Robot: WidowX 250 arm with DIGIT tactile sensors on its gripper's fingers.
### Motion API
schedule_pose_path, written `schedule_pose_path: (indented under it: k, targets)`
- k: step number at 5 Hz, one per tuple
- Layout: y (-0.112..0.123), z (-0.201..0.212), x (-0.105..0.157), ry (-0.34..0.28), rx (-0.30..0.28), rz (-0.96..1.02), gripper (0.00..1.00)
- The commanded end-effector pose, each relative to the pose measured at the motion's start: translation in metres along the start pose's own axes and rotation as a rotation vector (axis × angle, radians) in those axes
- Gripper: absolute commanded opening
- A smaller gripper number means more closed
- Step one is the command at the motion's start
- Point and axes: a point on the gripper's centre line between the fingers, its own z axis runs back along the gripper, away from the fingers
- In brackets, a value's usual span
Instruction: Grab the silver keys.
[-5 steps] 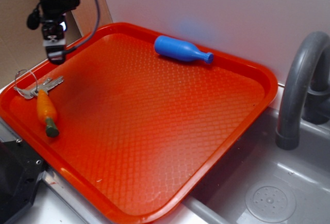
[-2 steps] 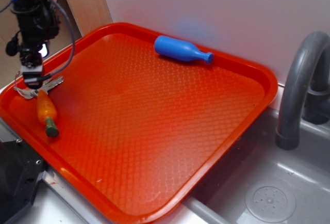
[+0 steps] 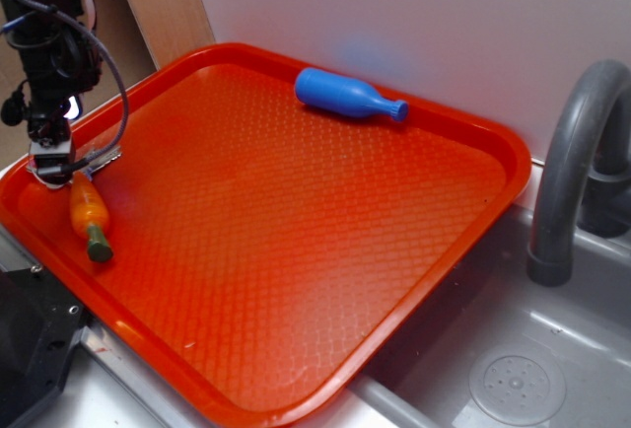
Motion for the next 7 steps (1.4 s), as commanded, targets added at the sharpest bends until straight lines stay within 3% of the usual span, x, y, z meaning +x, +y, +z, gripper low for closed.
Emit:
schedule_pose_path:
  k: [1, 3, 4, 5, 7]
  targets:
    - [0.016, -0.009, 0.016, 0.015, 0.027, 0.016, 1.0]
    - [0.017, -0.029, 0.037, 0.045, 0.058, 0.016, 1.0]
    - [0.01, -0.047, 0.039, 0.072, 0.108, 0.012, 1.0]
    - [0.008, -0.046, 0.033, 0.034, 0.111, 0.037, 0.0]
    - [0.013, -0.039, 0.035, 0.004, 0.08, 0.049, 0.0]
